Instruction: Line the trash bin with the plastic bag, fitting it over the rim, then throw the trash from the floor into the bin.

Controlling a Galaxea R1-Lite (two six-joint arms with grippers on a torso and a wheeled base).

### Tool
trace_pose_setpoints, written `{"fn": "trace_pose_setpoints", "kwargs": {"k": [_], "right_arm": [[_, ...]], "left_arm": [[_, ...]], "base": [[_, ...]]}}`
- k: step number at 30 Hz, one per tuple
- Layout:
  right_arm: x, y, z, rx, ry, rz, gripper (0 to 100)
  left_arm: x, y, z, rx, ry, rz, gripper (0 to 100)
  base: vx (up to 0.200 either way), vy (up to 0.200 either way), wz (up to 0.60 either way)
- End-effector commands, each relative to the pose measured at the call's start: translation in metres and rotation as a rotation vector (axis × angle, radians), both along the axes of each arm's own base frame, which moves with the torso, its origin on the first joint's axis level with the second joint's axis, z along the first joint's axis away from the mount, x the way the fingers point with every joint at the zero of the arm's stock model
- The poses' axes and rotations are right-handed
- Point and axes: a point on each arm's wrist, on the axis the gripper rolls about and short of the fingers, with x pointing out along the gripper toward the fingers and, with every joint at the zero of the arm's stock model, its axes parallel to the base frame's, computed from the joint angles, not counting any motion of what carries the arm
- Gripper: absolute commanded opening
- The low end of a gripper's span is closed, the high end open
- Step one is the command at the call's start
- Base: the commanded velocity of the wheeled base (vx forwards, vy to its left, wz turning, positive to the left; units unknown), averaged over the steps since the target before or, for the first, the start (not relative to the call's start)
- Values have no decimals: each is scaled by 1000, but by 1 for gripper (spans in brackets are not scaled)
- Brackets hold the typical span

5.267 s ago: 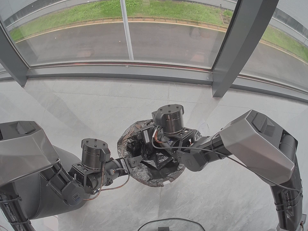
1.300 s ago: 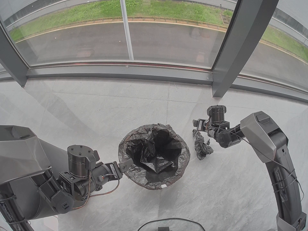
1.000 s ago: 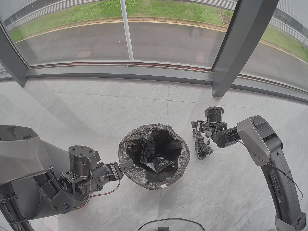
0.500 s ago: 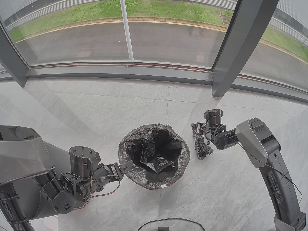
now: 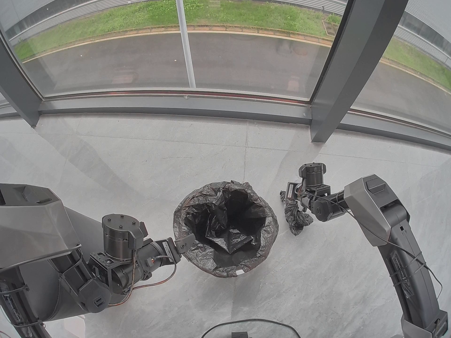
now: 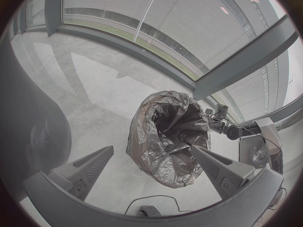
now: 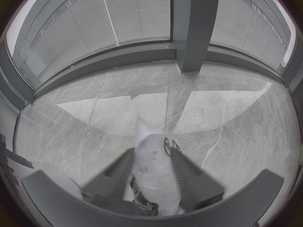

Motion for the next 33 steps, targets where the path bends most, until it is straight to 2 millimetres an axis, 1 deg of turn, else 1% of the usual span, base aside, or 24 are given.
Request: {"fn": "trace_pose_setpoints", "kwargs": {"k": [1,6,10,11,12,13,14,15,16,18,20,21,22,23,25,27,28,29,30,31,33], "right_arm": [[0,0,-3,0,2,0,0],[1,0,-3,0,-2,-6,0],[3,-5,7,3,-18,-23,0],[3,-9,18,8,-33,-32,0],[3,-10,19,8,-34,-33,0],[0,-15,42,12,-43,-45,0],[-1,-17,46,11,-40,-48,0],[-8,-19,64,10,-36,-49,0],[-11,-20,74,13,-42,-50,0],[-25,-22,110,26,-81,-50,0],[-42,-24,151,58,-127,-53,0],[-49,-24,166,69,-143,-52,0],[-68,-22,198,91,-182,-43,0],[-81,-19,216,101,-208,-29,0],[-114,-9,255,124,-270,21,0],[-145,1,286,147,-316,78,0],[-153,5,292,153,-327,92,0],[-173,18,305,170,-346,142,0],[-174,19,305,171,-346,148,0],[-196,38,311,186,-344,215,0],[-215,59,306,192,-319,287,0]], "left_arm": [[0,0,1,-13,-22,2,100],[0,0,-1,-31,-61,2,100],[1,1,-2,-31,-63,3,100],[1,1,-2,-31,-63,3,100],[1,1,-2,-32,-64,3,100],[1,1,-1,-33,-67,4,100],[1,1,-1,-33,-67,4,100],[0,1,0,-34,-68,4,100],[0,1,0,-35,-68,2,100],[0,1,0,-34,-68,4,100],[0,1,0,-35,-70,4,100],[0,1,0,-35,-70,5,100],[0,1,0,-35,-70,5,100],[1,2,0,-35,-70,7,100],[1,2,0,-35,-71,8,100],[1,3,0,-35,-71,10,100],[1,3,0,-35,-71,10,100],[1,2,1,-36,-72,10,100],[1,2,0,-35,-71,10,100],[2,4,0,-35,-71,16,100],[3,5,-1,-33,-67,20,100]], "base": [[0,0,0],[0,0,0],[0,0,0],[0,0,0],[0,0,0],[0,0,0],[0,0,0],[0,0,0],[0,0,0],[0,0,0],[0,0,0],[0,0,0],[0,0,0],[0,0,0],[0,0,0],[0,0,0],[0,0,0],[0,0,0],[0,0,0],[0,0,0],[0,0,0]]}}
